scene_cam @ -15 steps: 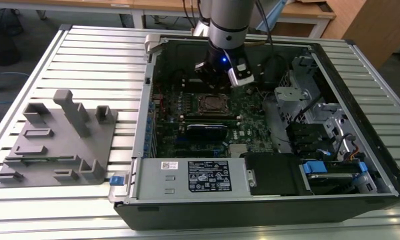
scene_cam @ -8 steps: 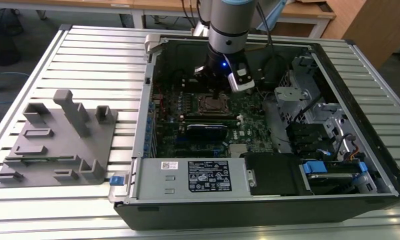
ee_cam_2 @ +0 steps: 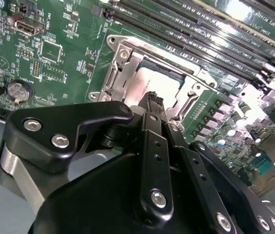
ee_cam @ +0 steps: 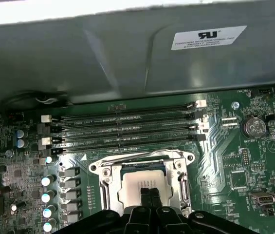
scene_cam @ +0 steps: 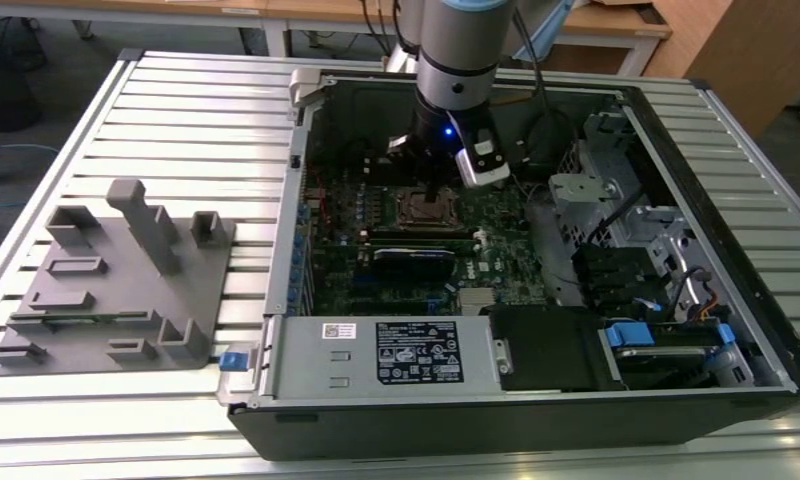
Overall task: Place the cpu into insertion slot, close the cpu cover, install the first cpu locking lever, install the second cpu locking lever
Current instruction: 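Install the first cpu locking lever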
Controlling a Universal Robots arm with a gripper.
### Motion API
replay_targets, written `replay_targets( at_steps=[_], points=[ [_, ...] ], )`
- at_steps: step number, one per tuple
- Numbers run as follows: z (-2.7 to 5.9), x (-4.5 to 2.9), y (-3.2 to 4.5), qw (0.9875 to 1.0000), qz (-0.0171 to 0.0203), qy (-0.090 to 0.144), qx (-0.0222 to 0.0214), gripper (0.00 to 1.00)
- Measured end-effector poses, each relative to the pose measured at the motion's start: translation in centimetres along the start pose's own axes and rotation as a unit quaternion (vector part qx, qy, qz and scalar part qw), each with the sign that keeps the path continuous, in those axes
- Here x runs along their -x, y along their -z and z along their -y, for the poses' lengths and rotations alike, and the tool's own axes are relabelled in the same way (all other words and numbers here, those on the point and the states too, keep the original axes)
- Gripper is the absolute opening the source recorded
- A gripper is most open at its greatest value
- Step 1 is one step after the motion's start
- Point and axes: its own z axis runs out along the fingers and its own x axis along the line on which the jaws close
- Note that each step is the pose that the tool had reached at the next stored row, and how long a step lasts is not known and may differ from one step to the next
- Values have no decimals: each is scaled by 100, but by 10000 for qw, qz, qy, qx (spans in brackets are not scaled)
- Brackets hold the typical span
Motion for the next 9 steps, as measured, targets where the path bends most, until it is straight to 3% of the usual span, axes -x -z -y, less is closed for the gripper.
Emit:
replay_targets(
  at_steps=[3,7,9],
  points=[
    [-2,0,-1,10000,-14,-1,-83,11],
    [-1,-1,-5,9999,-19,53,-89,11],
    [-1,-1,-12,9998,-33,201,-86,11]
  ],
)
